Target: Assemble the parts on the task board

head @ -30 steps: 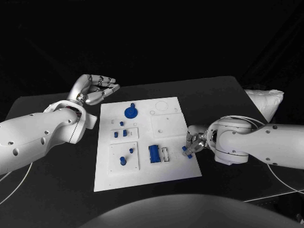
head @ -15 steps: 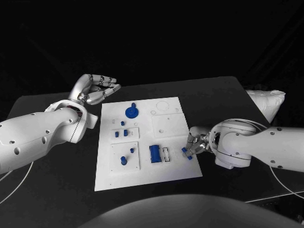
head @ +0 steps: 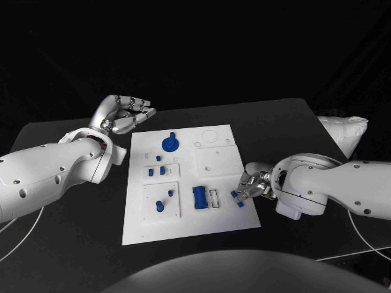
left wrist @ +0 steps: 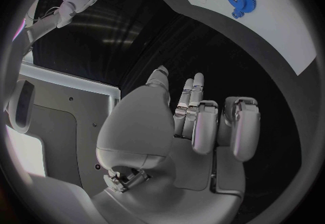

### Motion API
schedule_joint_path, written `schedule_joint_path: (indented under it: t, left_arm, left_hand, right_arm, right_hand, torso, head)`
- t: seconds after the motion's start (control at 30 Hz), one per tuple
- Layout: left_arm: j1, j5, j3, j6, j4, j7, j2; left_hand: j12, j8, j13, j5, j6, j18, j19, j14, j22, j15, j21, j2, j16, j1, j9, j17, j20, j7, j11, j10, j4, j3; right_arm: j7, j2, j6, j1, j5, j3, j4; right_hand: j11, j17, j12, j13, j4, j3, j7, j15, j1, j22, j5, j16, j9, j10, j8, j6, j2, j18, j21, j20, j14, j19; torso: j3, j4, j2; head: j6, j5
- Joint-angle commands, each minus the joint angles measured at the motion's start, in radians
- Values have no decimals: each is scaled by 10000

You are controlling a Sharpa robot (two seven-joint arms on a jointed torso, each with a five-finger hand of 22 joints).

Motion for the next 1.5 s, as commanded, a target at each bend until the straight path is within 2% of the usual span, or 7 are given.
schedule_joint_path:
  t: [0.03,0.8,1.03,1.23,1.5]
  left_arm:
    - [6,11,8,127,11,26,18]
    - [6,10,7,143,-34,10,57]
    - [6,10,5,155,-65,8,91]
    - [6,10,5,149,-81,-7,103]
    - [7,10,5,160,-95,-19,123]
  left_hand:
    - [21,44,17,35,45,-149,1034,640,2635,-10,24,91,-8,-10,12,1646,38,-33,21,57,-14,-63]
    - [29,56,19,37,63,-149,1034,637,2635,-15,24,113,-10,1,17,1639,34,-42,14,83,-14,-82]
    - [29,56,19,37,63,-149,1034,637,2635,-15,24,113,-10,1,17,1639,34,-42,14,83,-14,-82]
    - [29,56,19,37,63,-149,1034,637,2635,-15,24,113,-10,1,17,1639,34,-42,14,83,-14,-82]
    - [30,58,19,38,65,-149,1034,635,2635,-17,24,119,-12,7,18,1633,33,-43,13,88,-16,-86]
  right_arm:
    - [205,-7,-162,1,812,-44,-26]
    - [860,35,-584,254,2611,-40,-151]
    - [835,119,-247,506,3604,-38,-216]
    - [796,248,86,570,4470,-38,-377]
    - [548,558,577,584,4839,-40,-780]
  right_hand:
    - [-54,2631,28,2631,30,44,37,-46,17,2631,-98,41,-22,1068,28,38,-81,-141,45,-10,1061,1047]
    - [-54,2631,28,2631,51,35,39,-43,-131,2631,-375,41,-189,1068,-82,260,-132,-141,45,-11,1061,1047]
    - [-50,2631,28,2631,52,19,42,-44,-165,2631,-444,41,-256,1068,-161,230,-165,-141,45,-10,1061,1047]
    - [-51,2631,28,2631,53,18,39,-44,-172,2631,-459,41,-276,1068,-185,218,-168,-141,45,-9,1061,1047]
    - [-52,2631,28,2631,54,19,38,-44,-173,2631,-462,41,-279,1068,-189,217,-167,-141,45,-9,1061,1047]
  torso:
    - [-2,-1,-1]
    - [1,-7,-11]
    - [-11,18,-10]
    - [-7,8,-4]
    - [-5,7,-8]
  head:
    - [1,8]
    - [1,46]
    - [1,26]
    - [1,48]
    - [1,68]
